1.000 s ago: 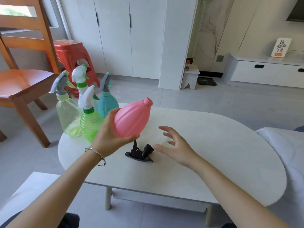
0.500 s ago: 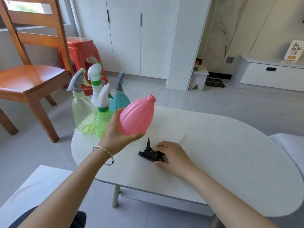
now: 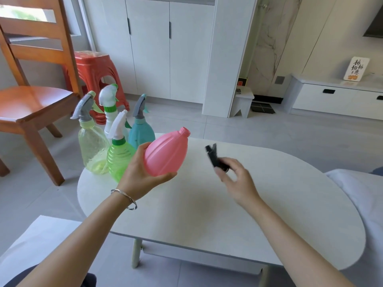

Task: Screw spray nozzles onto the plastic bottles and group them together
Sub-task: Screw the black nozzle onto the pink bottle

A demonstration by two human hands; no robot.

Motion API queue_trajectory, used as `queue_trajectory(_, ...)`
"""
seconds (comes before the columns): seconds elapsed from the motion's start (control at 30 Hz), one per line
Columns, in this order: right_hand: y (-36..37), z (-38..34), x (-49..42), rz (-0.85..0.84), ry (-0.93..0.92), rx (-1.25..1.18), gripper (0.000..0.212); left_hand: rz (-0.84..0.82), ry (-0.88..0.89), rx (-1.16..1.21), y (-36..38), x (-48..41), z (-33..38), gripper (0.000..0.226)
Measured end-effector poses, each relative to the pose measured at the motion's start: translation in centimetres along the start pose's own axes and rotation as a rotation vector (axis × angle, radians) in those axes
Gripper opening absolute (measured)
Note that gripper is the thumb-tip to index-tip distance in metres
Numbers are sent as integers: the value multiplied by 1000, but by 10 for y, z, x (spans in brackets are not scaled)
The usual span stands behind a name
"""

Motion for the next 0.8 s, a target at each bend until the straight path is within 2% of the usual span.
queue_trajectory(0.07, -17, 12, -10, 69, 193, -186, 18, -19, 4, -18, 6, 2, -1, 89)
queue_trajectory(0.23, -38, 36, -20, 188, 582, -751, 26, -64, -6, -63, 17, 6, -5, 91)
queue_trajectory(0.3, -39, 40, -20, 210, 680, -887, 23, -74, -13, -79, 20, 7, -7, 91)
queue_trajectory(0.4, -42, 37, -21, 211, 657, -886, 16, -94, -18, -99, 24, 7, -10, 91)
queue_trajectory(0.53, -52, 30, -26, 234, 592, -910, 15, -117, -32, -125, 26, 8, -15, 91)
queue_trajectory(0.8, -49, 26, -26, 196, 582, -939, 15, -146, -30, -138, 27, 10, -18, 90)
Point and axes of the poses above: each hand's wrist, its own x-axis away from the middle knuckle, its own y-axis out of the palm, z = x × y, the point moved 10 cm from there along -x, towards the middle knuckle, and after that the axes turned 14 degrees about z, right-handed, at the moved point
